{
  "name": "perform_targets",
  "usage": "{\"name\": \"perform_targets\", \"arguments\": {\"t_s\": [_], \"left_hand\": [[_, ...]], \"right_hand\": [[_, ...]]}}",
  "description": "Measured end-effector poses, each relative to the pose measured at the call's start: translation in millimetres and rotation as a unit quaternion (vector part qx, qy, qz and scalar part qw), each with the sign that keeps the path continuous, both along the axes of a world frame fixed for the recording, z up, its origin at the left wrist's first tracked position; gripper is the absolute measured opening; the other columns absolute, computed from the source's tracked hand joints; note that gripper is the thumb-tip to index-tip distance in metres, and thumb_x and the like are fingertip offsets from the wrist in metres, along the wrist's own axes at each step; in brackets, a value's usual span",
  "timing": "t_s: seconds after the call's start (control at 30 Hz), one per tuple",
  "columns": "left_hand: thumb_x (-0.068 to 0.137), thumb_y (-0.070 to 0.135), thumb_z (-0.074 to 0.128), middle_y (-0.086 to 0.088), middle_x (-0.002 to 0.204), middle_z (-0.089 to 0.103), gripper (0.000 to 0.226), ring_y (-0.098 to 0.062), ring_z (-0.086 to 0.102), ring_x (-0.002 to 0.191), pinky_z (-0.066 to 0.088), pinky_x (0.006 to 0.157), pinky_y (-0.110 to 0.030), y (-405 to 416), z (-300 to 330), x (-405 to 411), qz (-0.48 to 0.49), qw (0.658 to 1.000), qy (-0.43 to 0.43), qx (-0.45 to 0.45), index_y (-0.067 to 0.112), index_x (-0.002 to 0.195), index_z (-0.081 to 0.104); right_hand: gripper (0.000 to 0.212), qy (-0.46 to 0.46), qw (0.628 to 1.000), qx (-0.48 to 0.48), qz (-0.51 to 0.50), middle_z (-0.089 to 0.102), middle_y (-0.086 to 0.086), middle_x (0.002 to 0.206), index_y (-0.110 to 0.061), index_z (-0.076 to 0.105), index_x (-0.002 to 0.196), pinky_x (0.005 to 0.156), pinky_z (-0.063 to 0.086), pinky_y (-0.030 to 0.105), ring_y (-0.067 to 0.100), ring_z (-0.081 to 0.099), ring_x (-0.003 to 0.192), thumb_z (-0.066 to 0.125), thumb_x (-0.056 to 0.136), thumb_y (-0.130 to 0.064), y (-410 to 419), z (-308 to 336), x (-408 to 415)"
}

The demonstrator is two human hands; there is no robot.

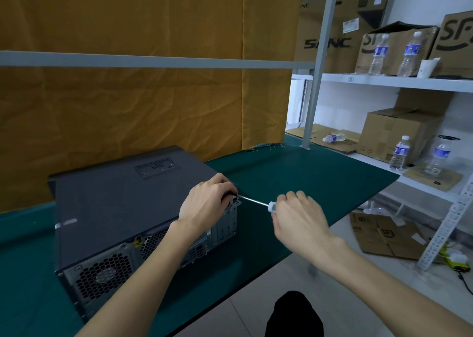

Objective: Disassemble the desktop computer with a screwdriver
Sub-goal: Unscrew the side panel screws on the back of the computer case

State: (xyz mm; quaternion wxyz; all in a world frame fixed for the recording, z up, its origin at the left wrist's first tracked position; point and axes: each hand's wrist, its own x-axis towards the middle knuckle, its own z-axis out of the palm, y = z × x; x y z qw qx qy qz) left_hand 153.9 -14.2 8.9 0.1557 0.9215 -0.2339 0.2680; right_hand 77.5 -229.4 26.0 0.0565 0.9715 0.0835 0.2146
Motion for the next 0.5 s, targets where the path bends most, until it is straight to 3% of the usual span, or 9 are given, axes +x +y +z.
{"name": "perform_targets", "arguments": {"t_s": [0.1, 0.17, 0.27, 0.4, 0.5], "left_hand": [[0.101, 0.030, 0.058, 0.016, 0.121, 0.057, 0.017, -0.016, 0.064, 0.089, 0.042, 0.068, -0.025, -0.7, 0.4, 0.4, 0.002, 1.000, -0.001, 0.001, 0.033, 0.112, 0.070], [0.101, 0.029, 0.058, 0.016, 0.121, 0.057, 0.017, -0.016, 0.064, 0.089, 0.042, 0.068, -0.025, -0.2, 0.1, 0.2, 0.003, 1.000, -0.002, -0.001, 0.033, 0.112, 0.070], [0.101, 0.029, 0.059, 0.017, 0.120, 0.058, 0.016, -0.016, 0.065, 0.090, 0.045, 0.069, -0.026, 0.3, 0.0, -0.6, 0.002, 1.000, 0.003, -0.007, 0.034, 0.110, 0.070], [0.100, 0.029, 0.060, 0.017, 0.119, 0.058, 0.015, -0.016, 0.065, 0.089, 0.045, 0.069, -0.026, 0.0, 0.8, 0.4, 0.002, 1.000, 0.000, -0.007, 0.034, 0.109, 0.070], [0.100, 0.029, 0.059, 0.017, 0.120, 0.058, 0.015, -0.017, 0.065, 0.089, 0.047, 0.069, -0.027, -0.4, 0.5, -0.3, 0.001, 1.000, -0.004, -0.003, 0.033, 0.110, 0.070]], "right_hand": [[0.029, -0.015, 0.999, 0.038, 0.012, 0.046, -0.003, 0.088, -0.021, 0.035, 0.095, 0.050, 0.024, 0.027, 0.020, 0.046, 0.064, 0.064, 0.094, -0.023, -1.5, 3.3, -0.1], [0.031, -0.013, 0.999, 0.046, 0.010, 0.039, -0.002, 0.092, -0.020, 0.033, 0.098, 0.047, 0.020, 0.027, 0.020, 0.040, 0.057, 0.063, 0.095, -0.025, -3.3, 1.8, 1.9], [0.019, 0.017, 0.998, 0.054, 0.015, 0.034, 0.001, 0.097, -0.016, 0.045, 0.103, 0.060, 0.032, 0.026, 0.019, 0.043, 0.071, 0.056, 0.099, -0.030, -5.4, -6.6, 4.6], [0.005, 0.010, 1.000, 0.016, 0.024, 0.049, 0.002, 0.100, -0.016, 0.056, 0.102, 0.073, 0.037, 0.027, 0.019, 0.049, 0.088, 0.055, 0.097, -0.015, -4.6, -10.6, 2.9], [0.020, -0.016, 0.999, 0.027, 0.010, 0.046, -0.002, 0.093, -0.019, 0.047, 0.102, 0.061, 0.034, 0.027, 0.018, 0.050, 0.072, 0.064, 0.093, -0.015, -3.9, -4.7, 4.0]]}}
